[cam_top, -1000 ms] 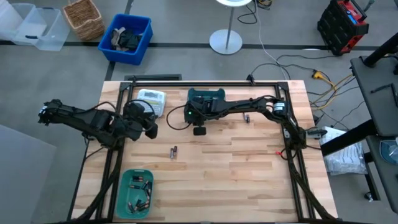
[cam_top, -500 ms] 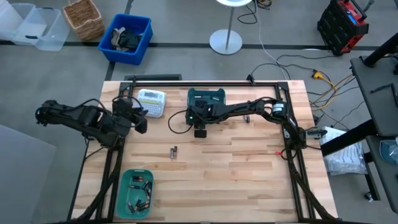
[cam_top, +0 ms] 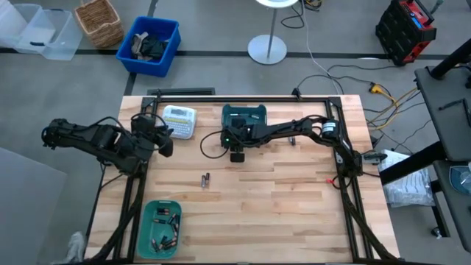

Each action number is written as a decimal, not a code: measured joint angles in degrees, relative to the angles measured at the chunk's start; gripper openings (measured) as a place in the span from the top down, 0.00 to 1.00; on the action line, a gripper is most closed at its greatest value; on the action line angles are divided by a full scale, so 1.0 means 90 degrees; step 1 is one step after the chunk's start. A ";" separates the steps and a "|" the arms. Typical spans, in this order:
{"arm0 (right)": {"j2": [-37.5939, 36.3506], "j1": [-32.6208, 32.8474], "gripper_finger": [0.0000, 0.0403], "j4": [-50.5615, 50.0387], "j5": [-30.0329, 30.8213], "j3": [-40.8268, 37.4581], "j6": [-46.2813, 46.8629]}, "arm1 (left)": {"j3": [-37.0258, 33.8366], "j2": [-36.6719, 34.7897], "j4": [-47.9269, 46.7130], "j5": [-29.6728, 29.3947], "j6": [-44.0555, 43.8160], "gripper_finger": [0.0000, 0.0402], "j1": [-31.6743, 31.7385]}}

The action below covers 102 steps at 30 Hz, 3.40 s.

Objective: Sort batteries
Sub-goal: Put the brown battery into the green bin

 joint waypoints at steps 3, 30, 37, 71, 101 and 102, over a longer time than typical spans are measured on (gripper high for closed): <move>0.0000 0.0002 0.64 0.0071 0.0000 -0.0049 0.0016 | 0.0000 0.0018 -0.0007 0.0000 0.0000 0.76 0.0000; 0.0000 0.0028 0.65 0.0068 -0.0322 -0.0220 0.0416 | 0.0000 0.0208 -0.0024 -0.0019 0.0002 0.76 0.0000; -0.0072 0.0153 0.68 0.0015 -0.0511 -0.0204 0.0584 | 0.0000 0.0307 -0.0017 -0.0019 0.0000 0.76 0.0000; -0.0055 0.0193 0.63 0.0512 0.0255 0.0093 0.0600 | -0.0002 0.0370 -0.0014 -0.0015 -0.0010 0.76 0.0000; 0.0214 0.0034 0.62 0.0551 0.0092 -0.0055 0.0733 | -0.0002 0.0375 -0.0016 -0.0187 0.0121 0.76 0.0000; 0.0214 0.0034 0.62 0.0542 0.0092 -0.0066 0.0754 | -0.0002 0.0375 -0.0016 -0.0187 0.0121 0.76 0.0000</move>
